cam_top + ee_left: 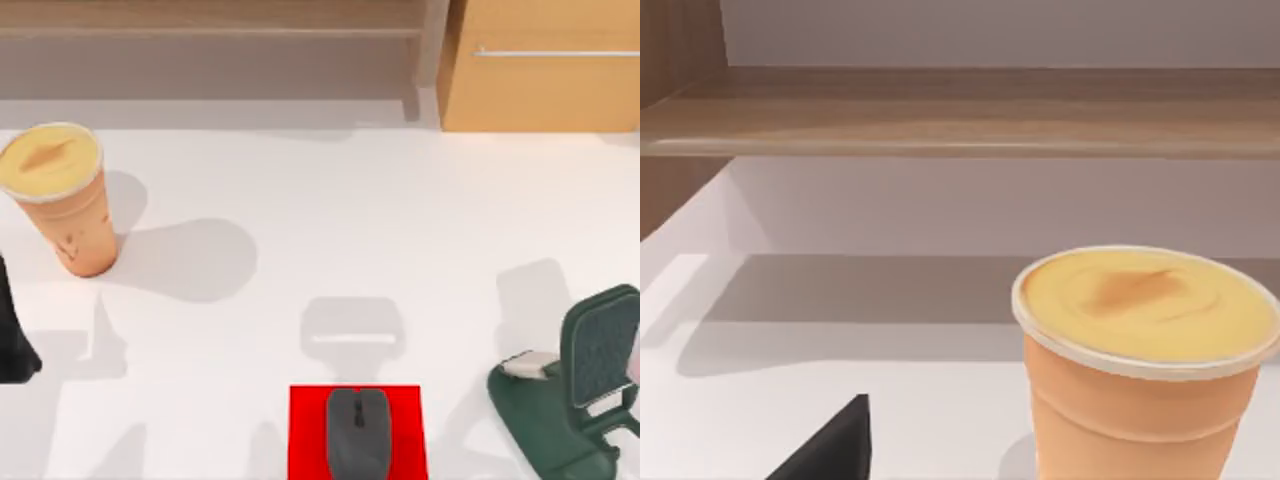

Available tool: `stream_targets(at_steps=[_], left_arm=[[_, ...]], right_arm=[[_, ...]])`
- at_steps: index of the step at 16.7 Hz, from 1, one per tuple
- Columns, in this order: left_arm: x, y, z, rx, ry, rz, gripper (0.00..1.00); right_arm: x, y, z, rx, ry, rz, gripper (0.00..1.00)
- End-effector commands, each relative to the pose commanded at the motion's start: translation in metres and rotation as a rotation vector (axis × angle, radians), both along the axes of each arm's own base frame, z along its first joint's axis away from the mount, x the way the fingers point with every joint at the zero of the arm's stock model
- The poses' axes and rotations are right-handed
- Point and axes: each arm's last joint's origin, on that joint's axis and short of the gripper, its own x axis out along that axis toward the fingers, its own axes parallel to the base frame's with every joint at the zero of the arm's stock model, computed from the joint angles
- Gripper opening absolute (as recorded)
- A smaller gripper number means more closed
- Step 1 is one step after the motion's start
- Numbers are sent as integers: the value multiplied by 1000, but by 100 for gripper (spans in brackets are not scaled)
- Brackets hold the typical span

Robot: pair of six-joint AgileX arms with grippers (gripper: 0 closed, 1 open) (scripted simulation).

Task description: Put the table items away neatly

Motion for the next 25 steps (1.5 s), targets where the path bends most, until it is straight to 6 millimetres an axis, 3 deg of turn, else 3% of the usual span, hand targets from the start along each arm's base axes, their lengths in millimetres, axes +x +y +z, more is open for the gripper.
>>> stream_targets(at_steps=[5,12,25], left_arm=[[0,0,0,0,0,0,100],[0,0,0,0,0,0,100],[0,0,0,0,0,0,100]], right_arm=[[17,14,-59,-136,101,17,0],[21,16,-66,-139,98,8,0],[21,16,-66,-139,98,8,98]])
